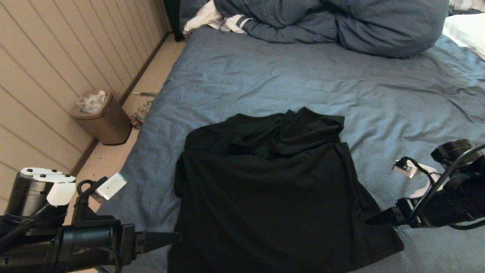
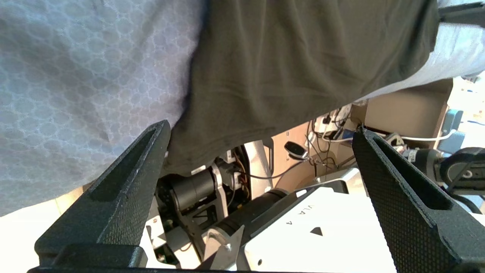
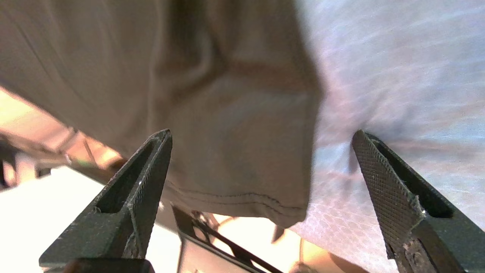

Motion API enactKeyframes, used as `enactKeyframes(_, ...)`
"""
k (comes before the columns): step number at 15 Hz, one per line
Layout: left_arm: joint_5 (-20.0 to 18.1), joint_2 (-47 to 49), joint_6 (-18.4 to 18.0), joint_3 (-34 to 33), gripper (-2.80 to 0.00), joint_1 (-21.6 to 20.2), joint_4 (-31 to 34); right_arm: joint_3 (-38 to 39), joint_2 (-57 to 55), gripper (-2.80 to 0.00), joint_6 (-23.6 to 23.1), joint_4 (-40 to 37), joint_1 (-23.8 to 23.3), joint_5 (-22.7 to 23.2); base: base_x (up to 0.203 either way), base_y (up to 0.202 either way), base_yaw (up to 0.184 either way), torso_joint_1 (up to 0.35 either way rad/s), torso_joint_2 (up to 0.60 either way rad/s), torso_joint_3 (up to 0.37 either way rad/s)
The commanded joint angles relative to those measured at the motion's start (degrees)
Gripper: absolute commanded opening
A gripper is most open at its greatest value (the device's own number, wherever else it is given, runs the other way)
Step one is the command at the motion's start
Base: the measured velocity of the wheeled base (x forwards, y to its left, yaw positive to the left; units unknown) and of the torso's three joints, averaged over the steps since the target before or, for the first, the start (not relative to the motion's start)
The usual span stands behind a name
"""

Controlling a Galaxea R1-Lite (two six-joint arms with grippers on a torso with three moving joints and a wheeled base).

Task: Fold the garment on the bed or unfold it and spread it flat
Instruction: Fold the black T-shirt

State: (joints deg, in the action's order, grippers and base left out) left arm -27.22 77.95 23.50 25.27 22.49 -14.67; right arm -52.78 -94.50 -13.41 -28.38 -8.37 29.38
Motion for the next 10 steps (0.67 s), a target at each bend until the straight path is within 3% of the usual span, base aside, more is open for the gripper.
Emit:
enactKeyframes(1,-0.3,0.4,0.1,0.0,0.00,0.0,-0.1,1.5,-3.3,0.00,-1.4,-0.1,3.2,0.5,0.000,0.000,0.000,0.000,0.00,0.000)
enactKeyframes(6,-0.3,0.5,0.1,-0.2,0.00,0.0,-0.5,0.9,-5.1,0.00,-1.4,0.1,9.4,1.1,0.000,0.000,0.000,0.000,0.00,0.000)
enactKeyframes(7,-0.3,0.7,0.1,-0.4,0.00,0.0,-0.7,0.9,-4.7,-2.80,-1.4,0.1,9.7,1.2,0.000,0.000,0.000,0.000,0.00,0.000)
enactKeyframes(10,-0.2,1.1,0.1,-0.4,0.00,0.0,-1.4,1.4,-3.8,-2.80,-2.2,-0.4,9.5,2.4,0.000,0.000,0.000,0.000,0.00,0.000)
